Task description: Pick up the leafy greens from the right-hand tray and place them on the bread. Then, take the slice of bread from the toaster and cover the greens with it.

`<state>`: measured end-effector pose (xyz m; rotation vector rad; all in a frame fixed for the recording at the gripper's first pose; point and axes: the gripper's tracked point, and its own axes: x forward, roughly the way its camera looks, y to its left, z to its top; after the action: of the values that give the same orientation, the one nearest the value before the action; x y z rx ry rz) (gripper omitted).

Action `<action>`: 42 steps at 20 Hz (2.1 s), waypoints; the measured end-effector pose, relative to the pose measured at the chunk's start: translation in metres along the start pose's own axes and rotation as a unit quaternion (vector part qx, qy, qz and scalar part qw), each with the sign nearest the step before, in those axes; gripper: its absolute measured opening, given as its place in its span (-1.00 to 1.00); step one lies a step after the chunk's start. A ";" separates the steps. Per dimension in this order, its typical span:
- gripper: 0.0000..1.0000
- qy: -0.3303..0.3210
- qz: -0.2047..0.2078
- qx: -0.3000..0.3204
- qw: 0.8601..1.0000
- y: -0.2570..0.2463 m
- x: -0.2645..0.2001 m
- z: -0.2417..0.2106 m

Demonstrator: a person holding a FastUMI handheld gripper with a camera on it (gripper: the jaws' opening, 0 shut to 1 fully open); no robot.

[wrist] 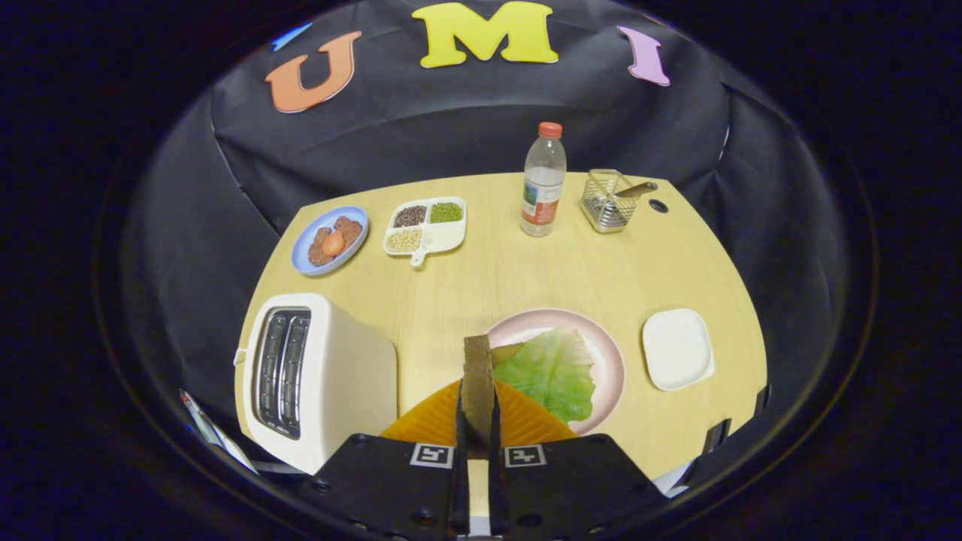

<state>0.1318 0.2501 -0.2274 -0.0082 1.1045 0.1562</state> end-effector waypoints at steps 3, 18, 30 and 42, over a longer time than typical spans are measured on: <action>-0.80 0.010 0.019 -0.008 1.000 -0.008 0.025 -0.008; -0.73 -0.004 0.078 0.015 0.997 -0.069 0.072 -0.005; 0.13 -0.002 0.031 0.007 0.999 -0.119 0.084 -0.017; 0.96 -0.064 -0.015 -0.026 0.998 -0.122 0.047 -0.020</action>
<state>0.1506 0.1330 -0.2868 -0.0605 0.9728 0.1568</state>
